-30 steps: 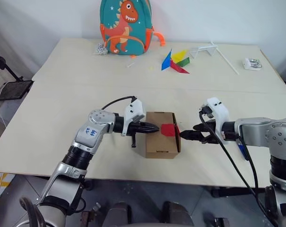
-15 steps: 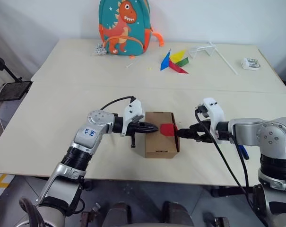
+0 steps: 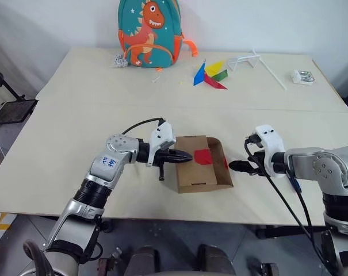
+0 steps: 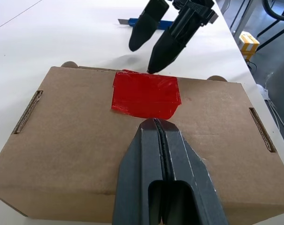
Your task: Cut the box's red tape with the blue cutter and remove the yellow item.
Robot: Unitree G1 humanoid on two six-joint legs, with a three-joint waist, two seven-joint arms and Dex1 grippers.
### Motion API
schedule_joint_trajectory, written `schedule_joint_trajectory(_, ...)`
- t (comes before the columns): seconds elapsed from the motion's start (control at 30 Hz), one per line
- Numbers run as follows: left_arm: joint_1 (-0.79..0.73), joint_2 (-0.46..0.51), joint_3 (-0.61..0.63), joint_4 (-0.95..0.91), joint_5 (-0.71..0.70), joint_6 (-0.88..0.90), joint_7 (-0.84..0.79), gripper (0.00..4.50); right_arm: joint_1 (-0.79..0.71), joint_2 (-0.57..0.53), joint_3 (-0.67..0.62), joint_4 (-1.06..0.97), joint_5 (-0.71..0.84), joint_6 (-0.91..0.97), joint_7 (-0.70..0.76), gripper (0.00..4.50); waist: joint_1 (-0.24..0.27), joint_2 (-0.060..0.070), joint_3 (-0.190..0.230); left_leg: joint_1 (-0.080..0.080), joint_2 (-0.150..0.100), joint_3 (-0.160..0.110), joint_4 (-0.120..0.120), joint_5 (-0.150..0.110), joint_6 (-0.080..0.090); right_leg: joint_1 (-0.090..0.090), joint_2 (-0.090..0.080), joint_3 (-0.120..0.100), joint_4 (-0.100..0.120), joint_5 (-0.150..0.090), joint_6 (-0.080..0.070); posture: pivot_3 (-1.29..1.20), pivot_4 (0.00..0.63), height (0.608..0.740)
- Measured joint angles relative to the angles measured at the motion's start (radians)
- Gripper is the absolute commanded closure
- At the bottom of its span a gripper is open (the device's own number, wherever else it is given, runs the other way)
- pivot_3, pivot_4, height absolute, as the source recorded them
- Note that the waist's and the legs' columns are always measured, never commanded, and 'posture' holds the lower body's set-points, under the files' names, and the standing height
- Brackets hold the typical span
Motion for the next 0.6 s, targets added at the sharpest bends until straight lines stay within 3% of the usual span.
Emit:
schedule_joint_trajectory(0.13, 0.002, 0.000, 0.000, -0.003, 0.000, 0.000, 0.001, 4.50, -0.009, 0.000, -0.025, 0.000, 0.006, -0.015, 0.044, 0.16, 0.000, 0.000, 0.000, 0.000, 0.000, 0.000, 0.000, 0.000, 0.000, 0.000, 0.000, 0.000, 0.000, 0.000, 0.000, 0.00, 0.150, 0.740)
schedule_joint_trajectory(0.27, 0.011, 0.003, 0.007, -0.019, -0.001, -0.004, -0.001, 4.50, -0.030, -0.066, -0.132, 0.057, 0.065, 0.013, 0.153, 0.16, 0.003, 0.000, 0.000, -0.001, 0.000, 0.000, 0.000, 0.000, 0.000, 0.000, 0.000, 0.000, -0.001, 0.000, 0.000, 0.00, 0.150, 0.740)
schedule_joint_trajectory(0.37, 0.015, 0.012, 0.013, -0.021, -0.006, -0.015, -0.016, 4.50, -0.064, -0.076, -0.201, 0.201, 0.131, 0.078, 0.221, 0.16, 0.000, 0.000, 0.000, 0.000, 0.000, 0.000, -0.001, 0.000, 0.000, 0.000, 0.000, 0.000, -0.001, 0.000, 0.000, 0.00, 0.150, 0.740)
schedule_joint_trajectory(0.6, 0.015, 0.015, 0.018, -0.006, -0.008, -0.041, -0.050, 4.50, -0.176, -0.020, -0.156, 0.511, 0.147, 0.086, 0.267, 0.16, -0.009, 0.000, 0.000, -0.001, 0.000, 0.001, -0.001, 0.000, 0.000, -0.001, 0.000, 0.000, -0.001, 0.000, 0.000, 0.00, 0.150, 0.740)
